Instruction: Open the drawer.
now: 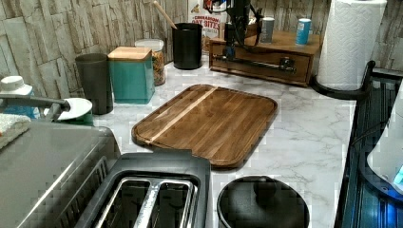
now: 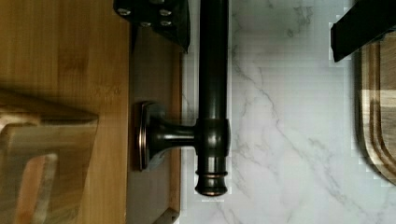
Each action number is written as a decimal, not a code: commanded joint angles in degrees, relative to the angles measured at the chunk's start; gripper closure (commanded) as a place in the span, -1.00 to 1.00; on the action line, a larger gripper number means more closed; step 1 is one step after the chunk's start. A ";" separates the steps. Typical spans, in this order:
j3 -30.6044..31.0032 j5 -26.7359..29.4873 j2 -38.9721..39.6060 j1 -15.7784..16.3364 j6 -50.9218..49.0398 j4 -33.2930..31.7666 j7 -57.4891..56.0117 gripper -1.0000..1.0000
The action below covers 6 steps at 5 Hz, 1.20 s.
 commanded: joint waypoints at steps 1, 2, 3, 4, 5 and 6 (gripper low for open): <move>-2.74 -0.42 2.25 -3.64 1.97 -1.00 -1.29 -1.00; -2.49 1.19 3.12 -3.72 2.14 -1.26 -1.89 -1.00; -1.22 4.02 3.38 -4.09 1.18 -1.20 -3.71 -1.00; -0.78 4.04 2.57 -3.40 1.41 -2.32 -2.12 -1.00; -0.30 4.86 2.98 -3.41 3.09 -3.08 -3.09 -1.00; 0.18 5.31 4.61 -3.85 1.82 -1.67 -5.11 -1.00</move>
